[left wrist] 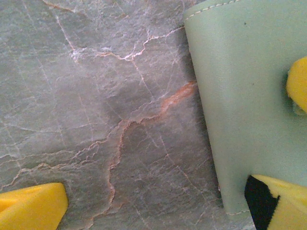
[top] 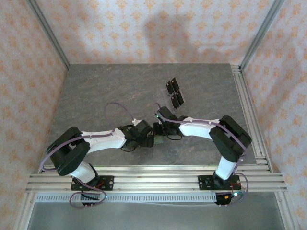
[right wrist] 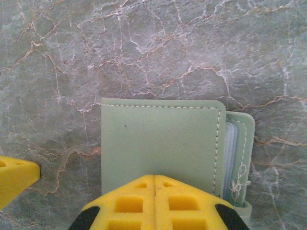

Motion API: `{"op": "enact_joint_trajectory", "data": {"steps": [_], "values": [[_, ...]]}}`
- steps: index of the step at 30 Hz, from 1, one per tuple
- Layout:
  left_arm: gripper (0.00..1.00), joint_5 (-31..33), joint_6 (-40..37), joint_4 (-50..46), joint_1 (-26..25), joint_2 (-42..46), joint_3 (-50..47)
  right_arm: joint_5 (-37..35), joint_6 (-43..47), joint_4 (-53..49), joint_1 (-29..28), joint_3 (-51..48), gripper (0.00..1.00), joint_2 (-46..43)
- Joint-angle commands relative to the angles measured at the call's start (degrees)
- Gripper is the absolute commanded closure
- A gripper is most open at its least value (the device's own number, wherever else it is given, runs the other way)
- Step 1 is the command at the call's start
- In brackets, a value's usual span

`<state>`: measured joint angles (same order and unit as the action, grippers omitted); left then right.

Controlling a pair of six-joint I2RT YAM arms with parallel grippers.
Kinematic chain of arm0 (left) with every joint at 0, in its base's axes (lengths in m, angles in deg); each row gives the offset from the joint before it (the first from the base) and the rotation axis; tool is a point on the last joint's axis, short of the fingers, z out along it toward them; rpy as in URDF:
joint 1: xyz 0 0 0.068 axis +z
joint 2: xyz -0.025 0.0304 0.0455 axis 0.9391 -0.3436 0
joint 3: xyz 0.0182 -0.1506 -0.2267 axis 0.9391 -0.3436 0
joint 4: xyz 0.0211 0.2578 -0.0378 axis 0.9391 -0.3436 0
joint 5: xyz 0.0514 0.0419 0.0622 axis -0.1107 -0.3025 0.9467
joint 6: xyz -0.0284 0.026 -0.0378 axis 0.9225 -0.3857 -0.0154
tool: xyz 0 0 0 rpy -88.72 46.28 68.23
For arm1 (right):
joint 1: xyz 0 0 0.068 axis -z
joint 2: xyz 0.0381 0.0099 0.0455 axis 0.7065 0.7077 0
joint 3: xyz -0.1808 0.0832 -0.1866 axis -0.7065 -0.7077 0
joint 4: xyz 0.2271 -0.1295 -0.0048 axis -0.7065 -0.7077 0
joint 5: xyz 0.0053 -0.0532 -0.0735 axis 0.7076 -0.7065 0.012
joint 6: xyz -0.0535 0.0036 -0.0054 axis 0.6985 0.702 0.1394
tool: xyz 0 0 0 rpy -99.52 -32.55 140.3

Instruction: Put the credit cards into the card holder

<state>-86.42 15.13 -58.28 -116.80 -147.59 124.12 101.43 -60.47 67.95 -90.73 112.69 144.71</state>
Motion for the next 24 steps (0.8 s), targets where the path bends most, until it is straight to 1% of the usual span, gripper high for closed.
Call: {"op": "enact_joint_trajectory", "data": {"steps": [1, 3, 8, 12, 19, 24], "values": [[0.02, -0.67, 0.61, 0.34, 0.13, -2.35, -2.05, -0.38, -1.31, -10.36, -1.86, -4.71, 1.00, 5.66], [0.02, -0.53, 0.62, 0.28, 0.13, -2.09, -2.06, -0.20, -1.51, -10.46, -1.84, -3.71, 0.99, 5.18], [0.02, -0.16, 0.22, -0.12, 0.10, -1.38, -2.03, 1.22, -1.57, -12.23, -1.81, 0.83, 0.81, 4.62], [0.02, 0.14, -0.08, -0.60, 0.13, -0.80, -1.96, 2.37, -1.81, -13.35, -1.86, 4.54, 0.71, 3.64], [0.01, 1.18, -0.91, -2.13, 0.14, 1.38, -0.96, 2.98, -1.81, -16.21, -1.16, 11.44, 0.60, 1.88], [0.00, 3.56, -2.27, -5.88, 0.23, 4.80, 1.54, 4.00, -2.12, -17.29, 0.30, 16.00, 0.54, 0.93]]}}
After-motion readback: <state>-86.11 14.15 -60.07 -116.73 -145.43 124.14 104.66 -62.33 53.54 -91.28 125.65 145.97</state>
